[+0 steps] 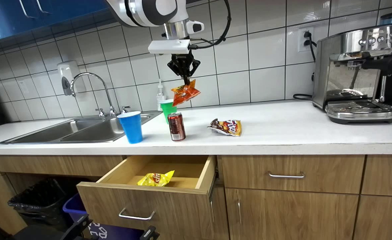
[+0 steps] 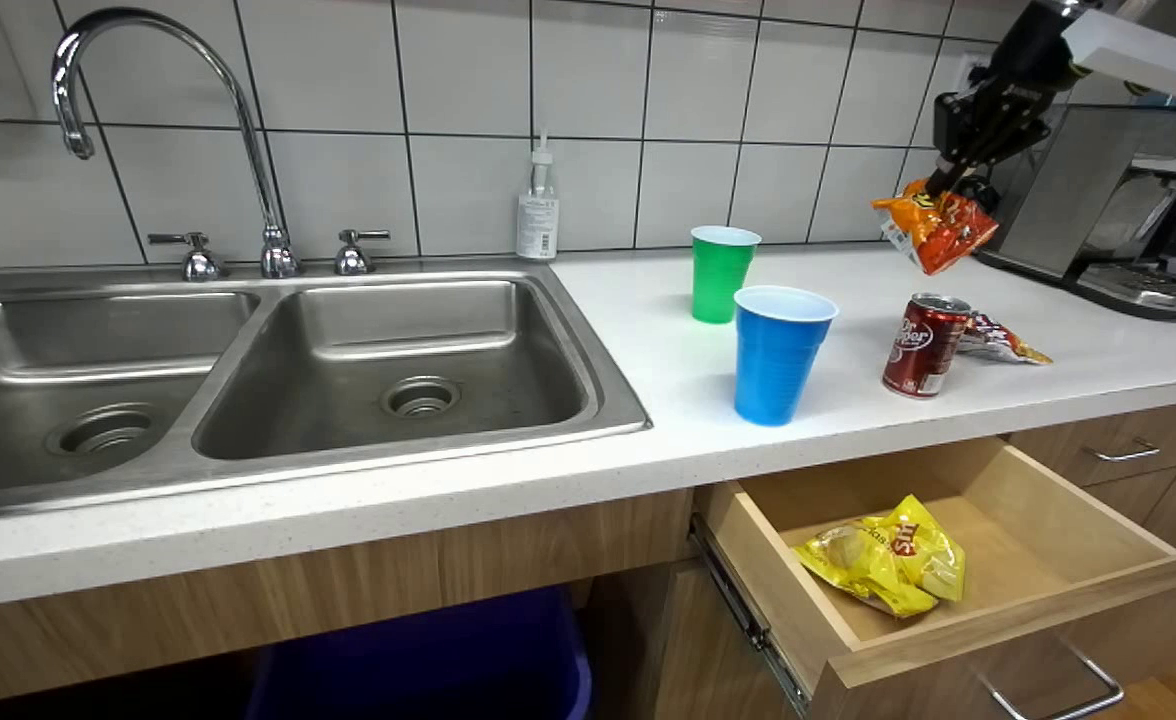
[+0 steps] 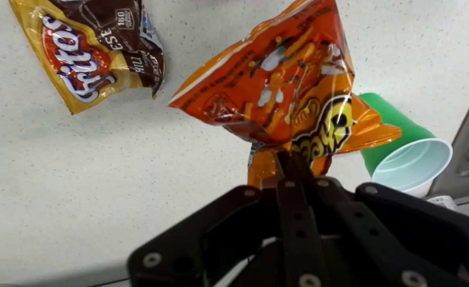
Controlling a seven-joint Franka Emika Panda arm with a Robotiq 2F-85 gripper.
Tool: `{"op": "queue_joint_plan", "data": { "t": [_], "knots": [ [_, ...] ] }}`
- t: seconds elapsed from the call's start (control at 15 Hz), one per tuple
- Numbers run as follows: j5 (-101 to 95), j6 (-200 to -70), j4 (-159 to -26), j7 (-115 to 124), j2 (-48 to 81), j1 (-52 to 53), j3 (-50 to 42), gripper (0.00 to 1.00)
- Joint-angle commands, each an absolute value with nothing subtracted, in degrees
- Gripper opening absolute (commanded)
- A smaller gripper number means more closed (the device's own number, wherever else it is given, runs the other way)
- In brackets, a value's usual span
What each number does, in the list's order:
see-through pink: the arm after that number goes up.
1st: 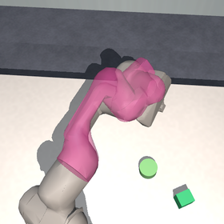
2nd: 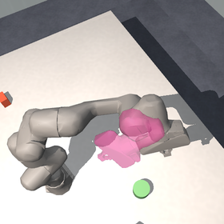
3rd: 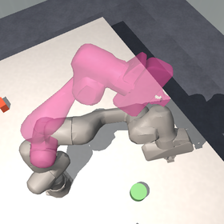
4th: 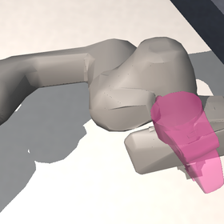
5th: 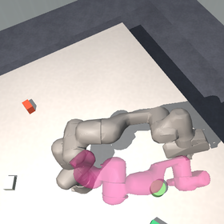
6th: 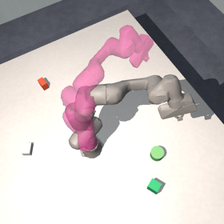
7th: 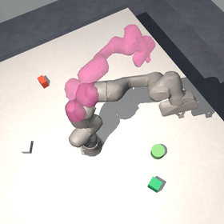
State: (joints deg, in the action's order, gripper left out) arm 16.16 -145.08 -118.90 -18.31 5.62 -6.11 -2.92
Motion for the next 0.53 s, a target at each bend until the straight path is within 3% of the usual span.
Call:
{"op": "queue_joint_plan", "data": {
  "t": [0.0,0.47],
  "knots": [
    [17.98,-143.16,-123.86,-24.69,0.20,-6.66,-2.66,0.00],
    [18.37,-140.72,-129.83,-32.85,-6.04,-5.49,-4.49,0.00]
  ]
}}
